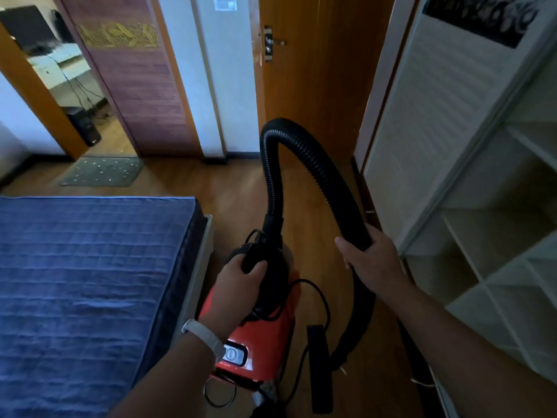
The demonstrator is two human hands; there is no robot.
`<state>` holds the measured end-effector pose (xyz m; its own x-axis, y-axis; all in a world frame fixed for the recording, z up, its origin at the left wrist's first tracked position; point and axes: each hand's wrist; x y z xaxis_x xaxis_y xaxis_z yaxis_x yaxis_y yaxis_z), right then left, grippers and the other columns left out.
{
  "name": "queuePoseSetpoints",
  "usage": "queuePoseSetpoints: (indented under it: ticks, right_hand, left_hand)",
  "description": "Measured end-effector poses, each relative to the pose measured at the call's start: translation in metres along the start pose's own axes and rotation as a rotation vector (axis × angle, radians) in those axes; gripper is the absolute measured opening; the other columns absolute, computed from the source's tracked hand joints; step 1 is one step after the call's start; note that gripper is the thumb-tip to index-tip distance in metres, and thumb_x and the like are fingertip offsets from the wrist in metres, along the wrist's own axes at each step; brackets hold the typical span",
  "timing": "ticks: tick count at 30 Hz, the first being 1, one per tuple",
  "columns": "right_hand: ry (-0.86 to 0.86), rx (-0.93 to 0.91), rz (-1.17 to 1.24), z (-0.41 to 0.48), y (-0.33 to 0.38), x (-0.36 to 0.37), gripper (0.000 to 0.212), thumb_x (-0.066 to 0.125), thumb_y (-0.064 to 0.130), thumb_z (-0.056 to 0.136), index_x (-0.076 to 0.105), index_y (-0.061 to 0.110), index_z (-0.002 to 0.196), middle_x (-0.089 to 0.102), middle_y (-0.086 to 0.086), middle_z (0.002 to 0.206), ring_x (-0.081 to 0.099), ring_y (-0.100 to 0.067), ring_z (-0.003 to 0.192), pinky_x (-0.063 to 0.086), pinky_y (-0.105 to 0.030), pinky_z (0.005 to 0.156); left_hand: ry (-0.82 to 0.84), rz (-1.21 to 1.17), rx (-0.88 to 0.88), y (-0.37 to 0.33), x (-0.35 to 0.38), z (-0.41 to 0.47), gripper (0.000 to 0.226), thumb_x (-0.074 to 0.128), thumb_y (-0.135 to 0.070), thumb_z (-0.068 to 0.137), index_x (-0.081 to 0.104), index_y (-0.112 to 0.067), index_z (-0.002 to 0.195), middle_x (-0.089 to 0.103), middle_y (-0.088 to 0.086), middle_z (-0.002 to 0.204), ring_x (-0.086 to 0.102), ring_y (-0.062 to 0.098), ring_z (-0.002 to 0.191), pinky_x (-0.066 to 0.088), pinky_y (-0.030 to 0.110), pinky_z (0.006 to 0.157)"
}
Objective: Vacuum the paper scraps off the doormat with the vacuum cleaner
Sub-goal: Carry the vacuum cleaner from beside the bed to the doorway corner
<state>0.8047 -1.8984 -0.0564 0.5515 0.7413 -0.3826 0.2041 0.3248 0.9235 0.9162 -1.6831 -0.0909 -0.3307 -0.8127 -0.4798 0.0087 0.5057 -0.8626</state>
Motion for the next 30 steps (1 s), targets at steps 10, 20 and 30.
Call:
queuePoseSetpoints:
  ticks: [10, 20, 30]
  right_hand:
    - [-0.013, 0.018, -0.027, 0.153, 0.038, 0.084, 0.018, 0.071, 0.033, 0.086, 0.061, 0.023, 0.075, 0.063, 0.002, 0.065, 0.063, -0.013, 0.059, 0.054, -0.033, 0.058]
    - [0.063, -0.042, -0.044, 0.270, 0.062, 0.145, 0.027, 0.071, 0.026, 0.088, 0.058, 0.004, 0.078, 0.063, -0.020, 0.073, 0.059, -0.023, 0.059, 0.049, -0.033, 0.055]
    - [0.156, -0.041, 0.039, 0.442, 0.057, 0.208, 0.028, 0.070, 0.024, 0.090, 0.057, 0.005, 0.075, 0.058, -0.007, 0.061, 0.054, -0.014, 0.048, 0.045, -0.026, 0.049]
  left_hand:
    - [0.010, -0.037, 0.000, -0.016, -0.047, 0.168, 0.015, 0.063, -0.027, 0.092, 0.064, -0.012, 0.095, 0.069, 0.007, 0.081, 0.066, 0.020, 0.076, 0.050, 0.033, 0.062]
    - [-0.064, -0.021, -0.051, -0.010, -0.075, 0.289, 0.016, 0.065, -0.030, 0.090, 0.065, -0.015, 0.095, 0.070, 0.003, 0.081, 0.067, 0.019, 0.076, 0.057, 0.047, 0.074]
    - [-0.134, 0.119, -0.102, -0.024, -0.069, 0.435, 0.012, 0.067, -0.027, 0.088, 0.060, -0.017, 0.085, 0.062, -0.006, 0.072, 0.059, 0.015, 0.069, 0.036, 0.024, 0.054]
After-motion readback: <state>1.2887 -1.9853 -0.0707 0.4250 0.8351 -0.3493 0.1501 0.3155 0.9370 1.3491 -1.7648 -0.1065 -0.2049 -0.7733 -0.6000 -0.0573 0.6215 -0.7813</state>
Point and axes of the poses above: each hand's wrist, its own z-axis towards the middle knuckle, its own x-axis out of the palm, y = z × x
